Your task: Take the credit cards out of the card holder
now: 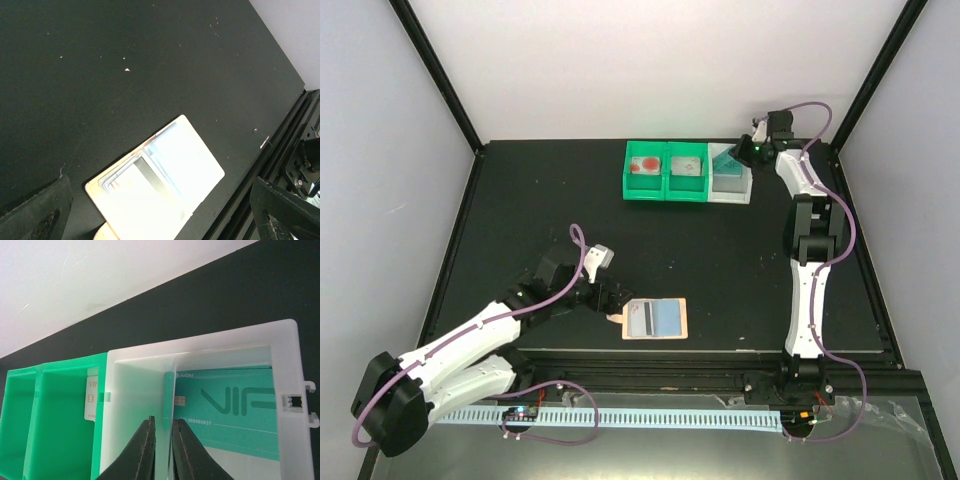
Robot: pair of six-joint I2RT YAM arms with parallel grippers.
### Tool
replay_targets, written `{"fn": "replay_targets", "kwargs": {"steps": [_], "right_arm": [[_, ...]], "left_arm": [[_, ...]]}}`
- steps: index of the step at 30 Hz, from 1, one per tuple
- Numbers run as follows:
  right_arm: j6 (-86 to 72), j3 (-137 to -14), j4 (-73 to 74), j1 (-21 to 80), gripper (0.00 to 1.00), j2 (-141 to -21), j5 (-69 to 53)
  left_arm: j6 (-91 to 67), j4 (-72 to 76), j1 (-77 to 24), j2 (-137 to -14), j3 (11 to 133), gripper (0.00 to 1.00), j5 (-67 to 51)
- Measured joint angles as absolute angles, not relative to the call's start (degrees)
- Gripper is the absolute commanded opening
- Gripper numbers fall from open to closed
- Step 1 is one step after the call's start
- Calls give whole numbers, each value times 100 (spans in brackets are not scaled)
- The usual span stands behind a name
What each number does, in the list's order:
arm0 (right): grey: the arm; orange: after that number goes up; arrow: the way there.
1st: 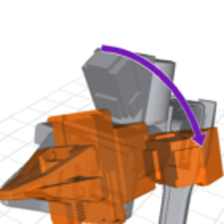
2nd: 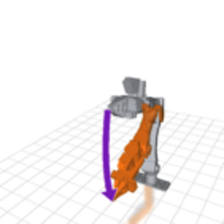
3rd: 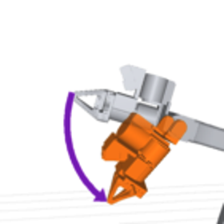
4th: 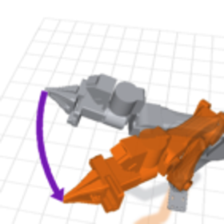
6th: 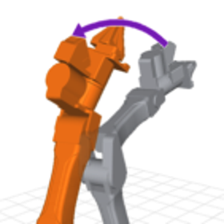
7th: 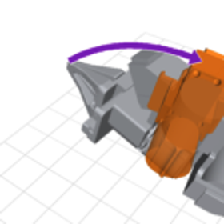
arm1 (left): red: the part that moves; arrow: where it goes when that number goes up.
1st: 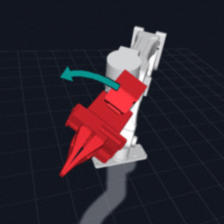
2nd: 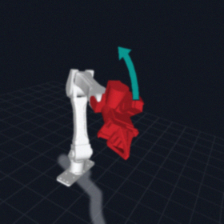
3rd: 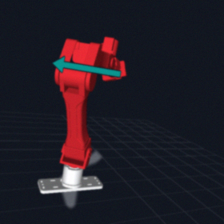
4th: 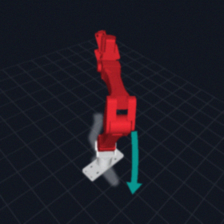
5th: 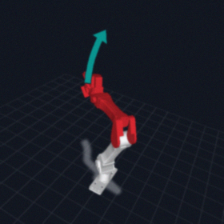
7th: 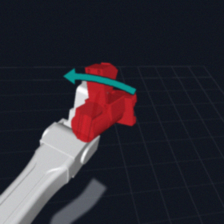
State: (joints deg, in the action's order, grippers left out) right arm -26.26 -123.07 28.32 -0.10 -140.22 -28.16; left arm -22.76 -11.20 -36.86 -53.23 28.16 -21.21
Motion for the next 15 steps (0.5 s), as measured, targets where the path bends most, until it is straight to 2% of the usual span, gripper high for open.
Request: {"fn": "replay_targets", "kwargs": {"steps": [5,15], "right_arm": [[-2674,-12366,2851,-10,19,-14022,-2744],[-2751,-12691,3050,-10,36,-14027,-2482]], "left_arm": [[-2300,-1129,-3686,-5323,2827,99,-2121],[-2357,-1179,-3686,-5323,2891,98,-2224]]}}
